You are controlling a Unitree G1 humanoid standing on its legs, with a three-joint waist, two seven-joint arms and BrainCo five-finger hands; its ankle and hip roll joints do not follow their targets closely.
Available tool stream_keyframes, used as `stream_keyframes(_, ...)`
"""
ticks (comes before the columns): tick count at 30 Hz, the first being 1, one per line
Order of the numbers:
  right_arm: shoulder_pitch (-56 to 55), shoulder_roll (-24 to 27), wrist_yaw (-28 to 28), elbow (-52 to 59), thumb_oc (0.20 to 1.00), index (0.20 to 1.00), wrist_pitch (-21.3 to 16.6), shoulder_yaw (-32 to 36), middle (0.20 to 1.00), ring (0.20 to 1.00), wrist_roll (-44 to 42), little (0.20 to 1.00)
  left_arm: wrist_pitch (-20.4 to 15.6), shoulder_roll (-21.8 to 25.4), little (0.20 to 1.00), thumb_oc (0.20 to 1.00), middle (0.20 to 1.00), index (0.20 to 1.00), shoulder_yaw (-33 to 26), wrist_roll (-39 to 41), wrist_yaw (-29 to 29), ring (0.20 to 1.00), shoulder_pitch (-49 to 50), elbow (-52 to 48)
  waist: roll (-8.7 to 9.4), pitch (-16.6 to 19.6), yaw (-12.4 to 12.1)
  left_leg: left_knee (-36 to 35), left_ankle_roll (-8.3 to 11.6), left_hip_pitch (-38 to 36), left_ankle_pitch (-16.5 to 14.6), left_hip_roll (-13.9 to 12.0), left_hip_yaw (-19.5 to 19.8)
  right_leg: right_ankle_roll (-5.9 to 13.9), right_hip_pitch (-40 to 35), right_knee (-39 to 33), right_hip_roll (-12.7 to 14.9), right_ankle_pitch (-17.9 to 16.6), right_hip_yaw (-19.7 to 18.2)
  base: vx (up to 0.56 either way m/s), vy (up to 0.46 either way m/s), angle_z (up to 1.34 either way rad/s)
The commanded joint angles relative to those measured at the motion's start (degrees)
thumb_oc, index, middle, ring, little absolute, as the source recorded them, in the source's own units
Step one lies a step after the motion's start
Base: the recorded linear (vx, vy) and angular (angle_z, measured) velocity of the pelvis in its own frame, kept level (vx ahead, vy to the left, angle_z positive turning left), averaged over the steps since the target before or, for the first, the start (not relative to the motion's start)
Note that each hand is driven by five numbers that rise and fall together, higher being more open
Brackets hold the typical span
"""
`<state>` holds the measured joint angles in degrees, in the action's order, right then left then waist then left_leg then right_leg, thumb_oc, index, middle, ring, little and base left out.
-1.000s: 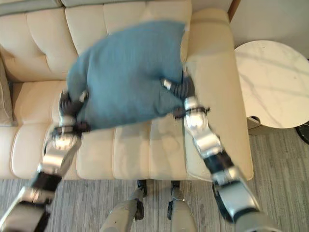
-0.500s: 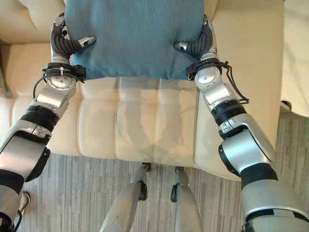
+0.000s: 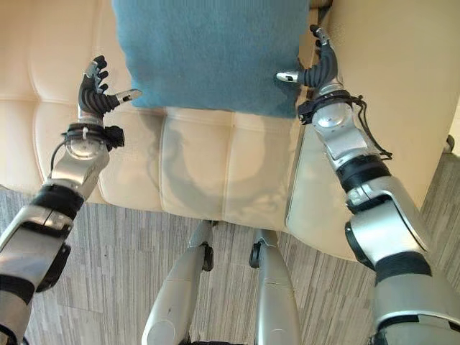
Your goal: Pick up all the scattered cushions and arrange them neatly on the sofa.
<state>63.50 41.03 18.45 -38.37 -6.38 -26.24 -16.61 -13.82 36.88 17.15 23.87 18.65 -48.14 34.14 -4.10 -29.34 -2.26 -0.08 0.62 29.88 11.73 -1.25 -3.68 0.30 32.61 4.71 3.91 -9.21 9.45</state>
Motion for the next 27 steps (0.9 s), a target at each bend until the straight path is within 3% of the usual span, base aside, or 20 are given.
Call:
stream_keyframes(1,-11.2,2.8,-0.8,8.3,1.000,1.000,-3.6,6.3,1.000,1.000,4.1,1.000,-4.2,2.7,1.000,1.000,1.000,1.000,-6.1,0.6,-1.3,1.000,8.4,-6.2,1.45,6.3,-0.7,-4.9,5.37,-1.4,-2.9,2.4,-0.8,5.96,-2.2,-2.4,-1.2,5.7,-0.6,0.03,0.024,-0.07)
stream_keyframes(4,-27.9,2.4,-3.5,18.3,1.000,1.000,-5.0,15.4,1.000,1.000,5.8,1.000,-4.0,0.4,1.000,1.000,1.000,1.000,-11.2,-0.2,-4.8,1.000,20.6,-13.6,2.19,8.0,0.3,-4.9,4.99,-5.3,-4.4,2.1,-1.6,6.26,-6.3,-3.4,-1.0,5.8,-0.5,0.04,0.031,-0.10)
stream_keyframes(7,-50.8,-2.8,-9.8,27.2,1.000,1.000,-6.3,25.4,1.000,1.000,5.6,1.000,-2.0,-3.1,1.000,1.000,1.000,1.000,-15.9,-1.4,-10.7,1.000,37.3,-19.1,3.14,11.1,1.9,-4.9,3.86,-11.0,-6.4,2.1,-2.6,6.60,-12.4,-4.2,-0.3,6.2,-0.9,0.11,0.073,-0.13)
stream_keyframes(11,-66.0,-9.7,-14.9,24.9,1.000,1.000,-4.8,30.1,1.000,1.000,6.6,1.000,1.1,-8.8,1.000,1.000,1.000,1.000,-19.9,-1.6,-14.9,1.000,50.5,-16.4,3.78,14.7,3.7,-4.9,2.41,-17.7,-8.4,2.5,-3.4,6.98,-18.7,-4.1,0.0,7.6,-1.6,0.10,0.092,-0.15)
stream_keyframes(16,-75.7,-14.7,-18.0,14.4,1.000,1.000,-1.8,30.7,1.000,1.000,12.0,1.000,4.7,-12.1,1.000,1.000,1.000,1.000,-21.8,-7.6,-18.2,1.000,60.6,-7.9,4.83,19.9,5.9,-4.5,1.18,-24.5,-10.7,2.6,-5.1,7.77,-23.6,-4.3,0.1,7.0,-3.7,0.03,0.111,-0.22)
stream_keyframes(19,-76.3,-15.4,-18.1,12.5,1.000,1.000,-1.4,29.9,1.000,1.000,12.9,1.000,5.3,-12.7,1.000,1.000,1.000,1.000,-22.1,-9.4,-18.5,1.000,62.4,-5.9,5.28,20.2,6.0,-4.7,0.72,-26.1,-11.3,2.5,-6.1,8.24,-23.6,-3.6,-0.1,6.6,-5.0,-0.08,0.078,-0.36)
stream_keyframes(20,-76.1,-15.6,-18.1,11.7,1.000,1.000,-1.2,29.0,1.000,1.000,13.7,1.000,5.2,-12.4,1.000,1.000,1.000,1.000,-22.0,-10.5,-17.9,1.000,62.7,-4.8,5.47,19.9,6.4,-4.8,0.50,-26.5,-11.2,2.4,-6.9,8.90,-22.7,-1.6,-0.1,5.3,-5.5,-0.17,0.055,-0.49)
stream_keyframes(22,-75.8,-16.3,-17.9,10.2,1.000,1.000,-1.3,28.0,1.000,1.000,13.7,1.000,5.2,-11.8,1.000,1.000,1.000,1.000,-20.7,-11.0,-17.7,1.000,61.7,-4.1,5.52,18.5,6.2,-4.2,0.29,-26.2,-10.1,1.2,-6.8,9.29,-21.9,5.6,-1.4,7.6,-7.3,-0.24,0.014,-0.63)
stream_keyframes(23,-75.8,-16.3,-17.9,10.2,1.000,1.000,-1.3,28.0,1.000,1.000,13.7,1.000,5.2,-11.8,1.000,1.000,1.000,1.000,-20.7,-11.0,-17.7,1.000,61.7,-4.1,5.54,18.6,6.1,-4.3,0.30,-26.1,-10.0,1.2,-6.8,9.27,-21.7,5.6,-1.4,7.5,-7.4,-0.33,-0.001,-0.39)
stream_keyframes(24,-75.6,-16.7,-17.6,9.7,1.000,1.000,-1.3,27.0,1.000,1.000,13.2,1.000,5.1,-11.0,1.000,1.000,1.000,1.000,-20.1,-11.1,-17.3,1.000,60.7,-4.2,4.82,17.8,5.7,-3.9,0.14,-25.3,-8.9,-0.1,-6.6,8.34,-22.3,13.4,-1.6,11.4,-6.8,-0.30,-0.025,0.05)
stream_keyframes(27,-76.0,-17.8,-17.4,9.2,1.000,1.000,-1.4,26.7,1.000,1.000,12.7,1.000,5.0,-10.4,1.000,1.000,1.000,1.000,-19.4,-10.9,-16.8,1.000,59.5,-4.3,4.99,19.2,4.7,-4.1,0.48,-23.0,-6.9,-0.6,-5.8,7.41,-25.7,21.3,-1.6,13.0,-6.9,-0.33,-0.082,0.31)
